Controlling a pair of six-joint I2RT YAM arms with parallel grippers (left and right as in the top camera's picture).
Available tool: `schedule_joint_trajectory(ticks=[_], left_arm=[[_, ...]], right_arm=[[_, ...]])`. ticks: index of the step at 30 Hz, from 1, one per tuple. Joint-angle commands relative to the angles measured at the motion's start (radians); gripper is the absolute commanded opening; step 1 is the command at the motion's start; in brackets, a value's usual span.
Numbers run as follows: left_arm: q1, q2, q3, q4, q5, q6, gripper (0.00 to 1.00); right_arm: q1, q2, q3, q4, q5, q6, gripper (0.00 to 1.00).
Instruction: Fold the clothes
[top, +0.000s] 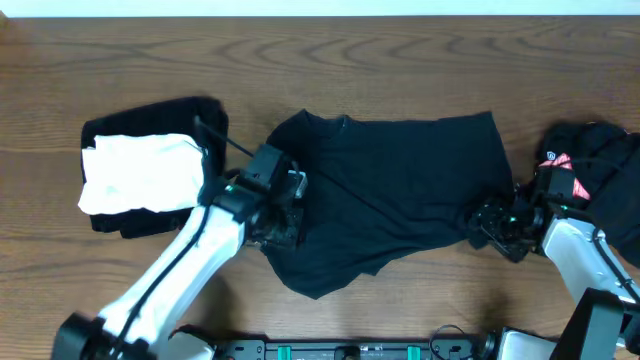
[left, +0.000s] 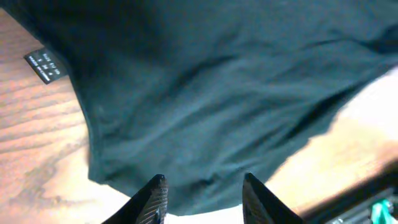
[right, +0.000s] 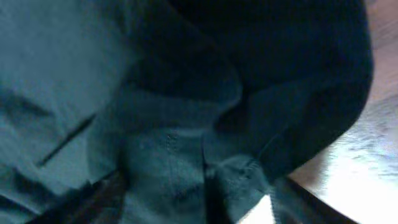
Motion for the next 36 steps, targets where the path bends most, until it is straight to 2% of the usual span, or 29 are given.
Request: schedule_joint_trajectory(ticks=[1, 2, 5, 6, 11, 17, 20, 25, 28, 32, 36], left_arm=[[-0.050, -0.048, 0.020, -0.005, 0.010, -0.027, 0.40], [-0.069, -0.054, 0.020, -0.004, 0.008, -0.031, 0.40], [-0.144, -0.044, 0.008, 0.012, 0.006, -0.039, 0.42], [-0.161, -0.037, 0.003, 0.018, 0.004, -0.049, 0.45], [-0.258, 0.024, -0.005, 0.024, 0.004, -0.110, 0.47], [-0.331, 0.086, -0.005, 0.060, -0.047, -0.109, 0.61], [-0.359, 0.135, -0.005, 0.058, -0.052, -0.109, 0.61], [-0.377, 0.178, -0.006, -0.028, -0.068, -0.110, 0.60], [-0.374, 0.178, -0.006, -0.033, -0.119, -0.214, 0.62], [-0.359, 0.176, -0.006, -0.100, -0.237, -0.447, 0.62], [-0.333, 0.158, -0.010, -0.106, -0.259, -0.546, 0.63]], right_arm=[[0.008, 0.028, -0.028, 0.002, -0.048, 0.010, 0.53], [0.008, 0.028, -0.028, 0.003, -0.048, 0.010, 0.46], [0.008, 0.028, -0.028, 0.010, -0.050, 0.025, 0.19], [0.008, 0.027, -0.027, 0.010, -0.049, 0.025, 0.14], [0.008, 0.018, -0.017, 0.010, -0.050, -0.041, 0.02], [0.008, -0.054, 0.012, -0.013, -0.052, -0.108, 0.01], [0.009, -0.098, 0.023, -0.022, -0.052, -0.108, 0.01], [0.008, -0.136, 0.026, -0.040, -0.044, -0.124, 0.01], [0.008, -0.136, 0.026, -0.041, -0.044, -0.126, 0.01], [0.008, -0.136, 0.026, -0.042, -0.045, -0.126, 0.01], [0.008, -0.136, 0.026, -0.042, -0.045, -0.138, 0.01]])
